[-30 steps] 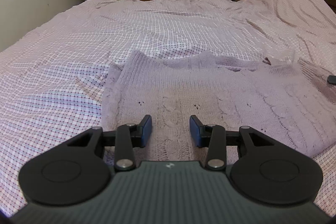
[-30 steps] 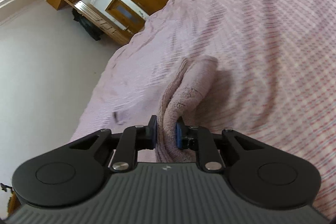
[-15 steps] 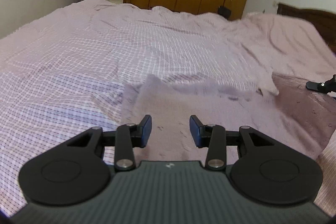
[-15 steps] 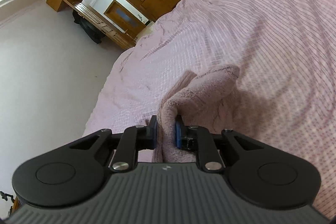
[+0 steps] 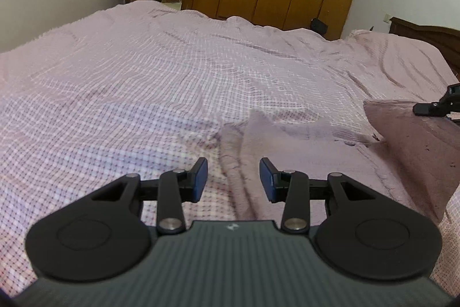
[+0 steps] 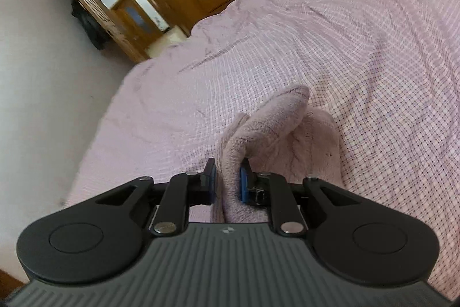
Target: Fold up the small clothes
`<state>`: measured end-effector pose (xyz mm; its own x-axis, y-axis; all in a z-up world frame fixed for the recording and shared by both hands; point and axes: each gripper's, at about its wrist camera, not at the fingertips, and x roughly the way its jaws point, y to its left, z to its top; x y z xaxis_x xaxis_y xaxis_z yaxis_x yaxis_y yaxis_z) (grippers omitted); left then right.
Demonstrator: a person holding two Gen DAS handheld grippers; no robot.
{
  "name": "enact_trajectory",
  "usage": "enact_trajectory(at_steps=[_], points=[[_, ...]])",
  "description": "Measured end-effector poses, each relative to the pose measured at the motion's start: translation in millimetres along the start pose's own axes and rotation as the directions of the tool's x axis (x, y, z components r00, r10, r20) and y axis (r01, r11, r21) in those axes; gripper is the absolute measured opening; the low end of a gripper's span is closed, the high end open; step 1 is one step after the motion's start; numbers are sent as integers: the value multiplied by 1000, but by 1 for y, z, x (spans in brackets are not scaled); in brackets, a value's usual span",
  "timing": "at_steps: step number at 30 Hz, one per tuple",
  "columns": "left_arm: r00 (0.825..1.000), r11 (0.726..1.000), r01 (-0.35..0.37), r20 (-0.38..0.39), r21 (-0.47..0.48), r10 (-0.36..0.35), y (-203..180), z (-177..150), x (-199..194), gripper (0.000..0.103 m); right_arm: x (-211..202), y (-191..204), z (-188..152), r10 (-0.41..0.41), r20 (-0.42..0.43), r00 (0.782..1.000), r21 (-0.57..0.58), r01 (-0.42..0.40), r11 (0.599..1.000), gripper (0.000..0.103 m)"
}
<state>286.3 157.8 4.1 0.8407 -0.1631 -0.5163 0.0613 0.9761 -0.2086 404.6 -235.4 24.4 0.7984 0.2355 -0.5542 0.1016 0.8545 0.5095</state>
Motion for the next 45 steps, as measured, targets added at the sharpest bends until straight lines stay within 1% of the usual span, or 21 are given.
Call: enact_trajectory(at_steps=[3, 5, 7, 11, 12, 14, 16, 18, 21, 22, 24, 26, 27, 31, 33, 36, 38, 39, 41, 43, 45], points=[[1000, 1000, -17, -15, -12, 17, 13, -1, -2, 42, 8, 25, -18, 27, 2, 1000, 10, -27, 1000, 17], [1000, 999, -5, 1, -36, 5, 22, 2, -7, 42, 13, 43, -31, 54, -1, 999, 32, -54, 998, 17], [1000, 999, 7, 11, -54, -7, 29, 3, -11, 42, 19, 67, -49, 58, 7, 998, 2, -58, 998, 17], [1000, 997, -7, -3, -72, 7, 35, 3, -10, 42, 41, 101, -94, 45, 10, 999, -74, -44, 996, 17], [1000, 997, -3, -4, -77, 2, 35, 3, -10, 42, 47, 107, -104, 55, 2, 998, -91, -55, 994, 17], [1000, 997, 9, -5, -77, -10, 34, 3, -10, 42, 54, 117, -120, 108, -24, 994, -100, -110, 989, 16], [1000, 999, 17, -2, -51, -17, 32, 3, -10, 42, 59, 124, -130, 138, -33, 990, -103, -141, 985, 16], [1000, 999, 4, -4, -45, -4, 32, 3, -9, 42, 64, 135, -139, 133, -37, 990, -147, -137, 980, 16], [1000, 997, 10, -14, -77, -11, 37, 3, -8, 42, 70, 143, -150, 112, -45, 993, -184, -119, 976, 16], [1000, 996, 12, -15, -84, -13, 38, 3, -8, 42, 70, 142, -150, 120, -37, 992, -173, -125, 977, 16], [1000, 997, 10, -16, -80, -12, 37, 3, -8, 42, 62, 141, -149, 178, 6, 984, -152, -176, 973, 16], [1000, 997, 11, -16, -75, -13, 35, 3, -7, 42, 55, 138, -142, 206, 36, 978, -159, -197, 967, 16], [1000, 997, 13, -19, -73, -15, 34, 2, -6, 42, 55, 141, -142, 201, 31, 979, -172, -193, 966, 16], [999, 998, 8, -38, -61, -10, 30, 0, -1, 42, 68, 146, -147, 147, -57, 987, -207, -156, 966, 17], [999, 998, 8, -42, -61, -10, 29, -1, 1, 42, 73, 151, -156, 114, -66, 991, -243, -127, 962, 17], [999, 998, 3, -43, -59, -6, 29, -1, 1, 43, 77, 157, -162, 113, -111, 987, -276, -139, 951, 26], [999, 999, -9, -50, -41, 7, 29, -2, 3, 52, 75, 160, -162, 133, -123, 983, -279, -163, 947, 32], [998, 999, -25, -54, -38, 23, 30, -2, 4, 55, 72, 161, -160, 151, -122, 981, -280, -180, 943, 34], [997, 998, -41, -66, -44, 38, 30, 0, 5, 55, 62, 163, -154, 157, -101, 982, -288, -180, 941, 44], [998, 998, -37, -62, -59, 33, 31, 3, 1, 55, 56, 156, -141, 158, -80, 984, -296, -174, 939, 47], [998, 997, -39, -50, -63, 36, 29, 9, -6, 55, 45, 149, -131, 152, -64, 986, -310, -164, 936, 47]])
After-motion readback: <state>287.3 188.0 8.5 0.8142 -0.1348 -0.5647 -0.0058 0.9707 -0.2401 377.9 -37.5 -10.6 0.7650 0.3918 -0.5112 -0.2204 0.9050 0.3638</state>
